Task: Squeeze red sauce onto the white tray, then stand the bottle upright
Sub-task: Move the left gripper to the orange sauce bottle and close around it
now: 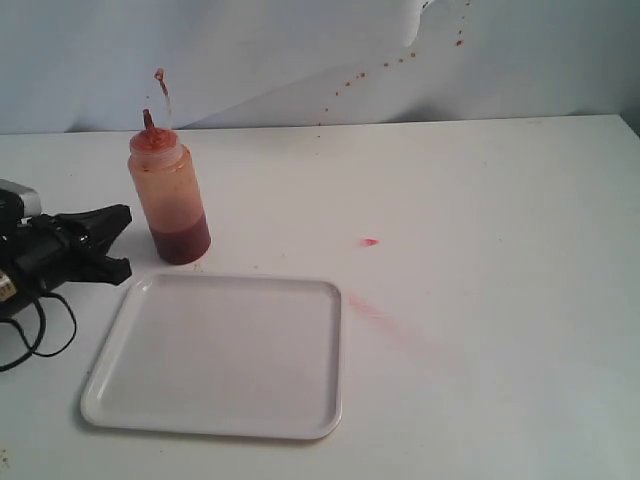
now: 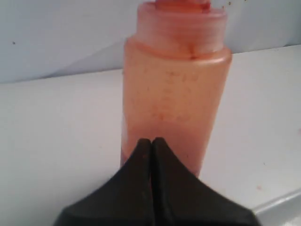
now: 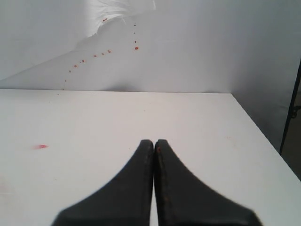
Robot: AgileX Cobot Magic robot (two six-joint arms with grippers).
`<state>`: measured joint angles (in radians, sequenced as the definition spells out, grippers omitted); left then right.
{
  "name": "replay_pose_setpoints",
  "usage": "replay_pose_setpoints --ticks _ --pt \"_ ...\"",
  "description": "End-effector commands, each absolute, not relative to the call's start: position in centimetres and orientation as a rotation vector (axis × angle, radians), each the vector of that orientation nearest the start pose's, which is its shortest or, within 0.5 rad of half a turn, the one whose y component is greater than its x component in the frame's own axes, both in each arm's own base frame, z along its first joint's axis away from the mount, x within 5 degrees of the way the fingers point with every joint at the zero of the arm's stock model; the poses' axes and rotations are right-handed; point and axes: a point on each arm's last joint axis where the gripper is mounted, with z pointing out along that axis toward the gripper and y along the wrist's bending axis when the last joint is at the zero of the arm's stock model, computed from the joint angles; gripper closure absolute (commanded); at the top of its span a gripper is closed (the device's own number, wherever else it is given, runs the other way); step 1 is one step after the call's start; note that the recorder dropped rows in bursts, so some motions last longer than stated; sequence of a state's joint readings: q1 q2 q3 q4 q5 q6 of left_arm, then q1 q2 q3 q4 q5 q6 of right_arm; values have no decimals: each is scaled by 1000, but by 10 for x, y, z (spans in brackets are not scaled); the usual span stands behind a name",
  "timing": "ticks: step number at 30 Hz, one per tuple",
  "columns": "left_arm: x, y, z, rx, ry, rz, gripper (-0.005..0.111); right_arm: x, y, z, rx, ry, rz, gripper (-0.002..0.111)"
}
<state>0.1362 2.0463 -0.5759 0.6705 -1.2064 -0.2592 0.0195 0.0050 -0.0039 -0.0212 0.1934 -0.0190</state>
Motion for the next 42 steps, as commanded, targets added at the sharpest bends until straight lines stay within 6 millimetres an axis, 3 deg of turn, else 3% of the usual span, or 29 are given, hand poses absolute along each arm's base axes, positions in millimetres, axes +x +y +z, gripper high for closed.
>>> replay_pose_setpoints --ticks 1,8,17,20,24,25,37,42 --pt "320 6 70 496 1812 -714 107 56 1 196 -45 1675 -14 108" --pt "328 6 46 619 1825 -797 106 56 1 196 -45 1675 -14 108" --pt "333 7 46 622 1814 -785 103 56 1 196 -45 1675 -14 108" --pt "335 8 47 600 1814 -774 81 56 1 196 -45 1675 -14 108" --pt "338 11 48 547 1815 -748 12 56 1 196 -45 1675 -14 108" --pt "339 9 48 535 1815 -748 2 56 1 196 -45 1675 -14 108" --pt "343 5 49 506 1808 -731 4 56 1 196 -45 1675 -14 108" --pt "348 -12 50 565 1760 -658 4 56 1 196 -45 1675 -14 108"
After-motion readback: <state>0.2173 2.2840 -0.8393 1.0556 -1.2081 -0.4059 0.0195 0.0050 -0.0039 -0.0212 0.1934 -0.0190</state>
